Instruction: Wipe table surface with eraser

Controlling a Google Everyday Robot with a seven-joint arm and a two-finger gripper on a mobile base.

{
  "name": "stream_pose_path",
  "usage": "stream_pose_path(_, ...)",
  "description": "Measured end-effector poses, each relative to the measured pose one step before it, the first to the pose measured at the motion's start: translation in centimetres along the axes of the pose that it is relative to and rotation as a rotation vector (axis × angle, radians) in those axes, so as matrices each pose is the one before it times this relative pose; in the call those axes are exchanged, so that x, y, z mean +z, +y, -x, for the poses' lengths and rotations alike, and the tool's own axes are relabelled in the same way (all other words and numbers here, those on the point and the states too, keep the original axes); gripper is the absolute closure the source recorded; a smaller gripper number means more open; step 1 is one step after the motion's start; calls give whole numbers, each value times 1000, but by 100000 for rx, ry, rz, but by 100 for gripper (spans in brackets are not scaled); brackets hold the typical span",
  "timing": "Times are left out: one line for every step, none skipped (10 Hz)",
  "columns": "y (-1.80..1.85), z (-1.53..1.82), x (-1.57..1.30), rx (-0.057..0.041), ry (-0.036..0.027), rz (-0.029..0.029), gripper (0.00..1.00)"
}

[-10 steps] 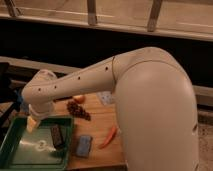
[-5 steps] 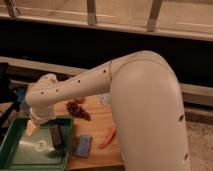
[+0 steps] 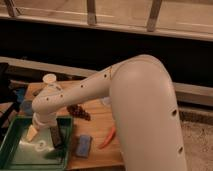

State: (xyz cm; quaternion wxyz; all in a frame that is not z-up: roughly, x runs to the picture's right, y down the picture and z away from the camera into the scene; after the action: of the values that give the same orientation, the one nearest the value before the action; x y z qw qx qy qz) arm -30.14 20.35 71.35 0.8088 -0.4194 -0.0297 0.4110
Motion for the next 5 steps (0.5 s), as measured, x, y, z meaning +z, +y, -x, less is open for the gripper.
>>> stream_pose_path(-329, -576, 871, 2370, 1466, 535, 20)
stream_pose_path(-339, -324, 392, 1828, 1001, 118, 20)
stream_pose_path(-792, -553, 687, 2798, 1989, -253, 20)
stream_pose_path(-947, -406, 497, 2639, 2371, -1778, 20)
stream_pose_path(-348, -70, 67, 998, 940, -1175, 20)
